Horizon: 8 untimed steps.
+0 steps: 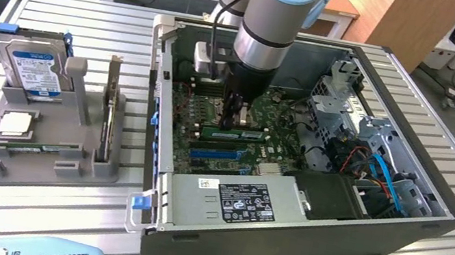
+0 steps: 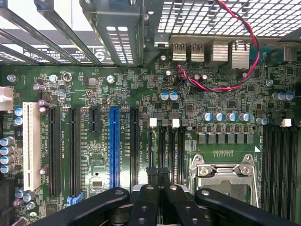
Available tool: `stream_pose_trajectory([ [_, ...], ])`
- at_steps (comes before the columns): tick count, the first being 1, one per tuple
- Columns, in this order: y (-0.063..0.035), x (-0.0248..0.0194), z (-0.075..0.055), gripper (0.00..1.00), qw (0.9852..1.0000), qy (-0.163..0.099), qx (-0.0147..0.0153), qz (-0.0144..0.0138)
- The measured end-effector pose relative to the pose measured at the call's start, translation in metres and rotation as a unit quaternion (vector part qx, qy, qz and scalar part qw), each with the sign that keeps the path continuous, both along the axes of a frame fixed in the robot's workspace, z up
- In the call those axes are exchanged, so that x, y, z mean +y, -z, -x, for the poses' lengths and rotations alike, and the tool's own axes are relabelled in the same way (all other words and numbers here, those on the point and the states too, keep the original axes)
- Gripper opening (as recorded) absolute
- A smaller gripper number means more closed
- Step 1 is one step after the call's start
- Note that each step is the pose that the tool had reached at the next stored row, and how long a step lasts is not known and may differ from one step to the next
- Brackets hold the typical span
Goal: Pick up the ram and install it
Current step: 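Press down the ram until it locks into place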
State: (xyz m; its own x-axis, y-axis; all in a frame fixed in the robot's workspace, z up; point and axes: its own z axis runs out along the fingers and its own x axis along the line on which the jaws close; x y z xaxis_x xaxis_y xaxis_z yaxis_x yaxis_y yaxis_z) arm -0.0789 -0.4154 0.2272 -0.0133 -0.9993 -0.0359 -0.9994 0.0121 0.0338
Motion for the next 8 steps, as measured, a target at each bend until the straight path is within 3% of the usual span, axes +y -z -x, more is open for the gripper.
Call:
stream_pose_trajectory([
  [8, 0.0015, 0.0, 0.0, 0.1, 1.0, 0.0, 0.0001, 0.0001],
])
